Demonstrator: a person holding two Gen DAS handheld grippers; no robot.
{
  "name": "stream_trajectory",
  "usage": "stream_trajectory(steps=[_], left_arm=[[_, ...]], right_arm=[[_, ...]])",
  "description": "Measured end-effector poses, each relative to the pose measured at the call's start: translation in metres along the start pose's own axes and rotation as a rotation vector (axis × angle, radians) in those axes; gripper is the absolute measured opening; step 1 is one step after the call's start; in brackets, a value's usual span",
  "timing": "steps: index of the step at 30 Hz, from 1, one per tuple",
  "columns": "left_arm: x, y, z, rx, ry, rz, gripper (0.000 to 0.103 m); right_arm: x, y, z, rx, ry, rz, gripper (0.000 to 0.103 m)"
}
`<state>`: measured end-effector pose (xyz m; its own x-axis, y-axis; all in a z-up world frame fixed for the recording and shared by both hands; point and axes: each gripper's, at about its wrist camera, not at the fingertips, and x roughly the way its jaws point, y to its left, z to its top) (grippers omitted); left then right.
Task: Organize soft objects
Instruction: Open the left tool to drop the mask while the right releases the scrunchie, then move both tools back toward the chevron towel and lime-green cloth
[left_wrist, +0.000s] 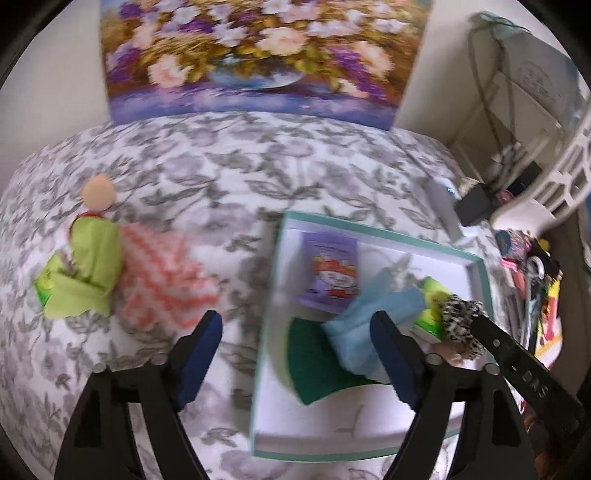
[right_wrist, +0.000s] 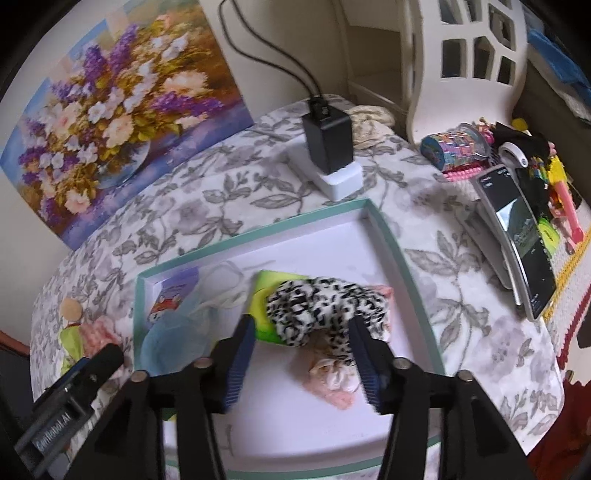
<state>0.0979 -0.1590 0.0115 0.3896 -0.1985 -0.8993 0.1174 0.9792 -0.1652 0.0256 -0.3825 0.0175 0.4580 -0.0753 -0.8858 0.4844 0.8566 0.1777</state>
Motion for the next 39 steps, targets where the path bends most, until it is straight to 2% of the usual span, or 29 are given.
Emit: stream_trajectory(steps=[3, 4, 9, 12, 15, 18, 22, 34, 39], left_arm=[[0.001, 0.012, 0.001, -0.019, 0.009, 0.028, 0.094], [0.001, 0.015, 0.001, -0.026, 0.012, 0.034, 0.095], [0.004, 0.033, 0.002, -0.074, 0.034, 0.063, 0.095], [0.003, 0.039, 0.003, -0.090, 0.033, 0.084, 0.095], [0.000, 0.043, 0.004, -0.099, 0.021, 0.095, 0.095], [-0.002, 0.046, 0.004, -0.101, 0.013, 0.111, 0.099], [-0.002, 0.051, 0.003, -0.116, 0.006, 0.130, 0.101], [-0.005, 0.065, 0.004, -0.138, 0.008, 0.164, 0.102], [-0.012, 0.077, 0.006, -0.154, -0.015, 0.186, 0.102]], right_arm=[[0.002, 0.010, -0.003, -0.036, 0.010, 0.002, 0.068], [0.002, 0.014, -0.004, -0.049, 0.013, -0.004, 0.071], [0.003, 0.028, -0.010, -0.103, 0.020, -0.010, 0.075], [0.004, 0.033, -0.012, -0.119, 0.023, -0.015, 0.085], [0.003, 0.036, -0.014, -0.131, 0.023, -0.012, 0.088], [0.003, 0.040, -0.015, -0.142, 0.022, -0.015, 0.097], [0.003, 0.042, -0.015, -0.149, 0.019, -0.016, 0.102], [0.006, 0.046, -0.019, -0.162, 0.027, -0.027, 0.103], [0.003, 0.055, -0.022, -0.181, 0.021, -0.014, 0.103]])
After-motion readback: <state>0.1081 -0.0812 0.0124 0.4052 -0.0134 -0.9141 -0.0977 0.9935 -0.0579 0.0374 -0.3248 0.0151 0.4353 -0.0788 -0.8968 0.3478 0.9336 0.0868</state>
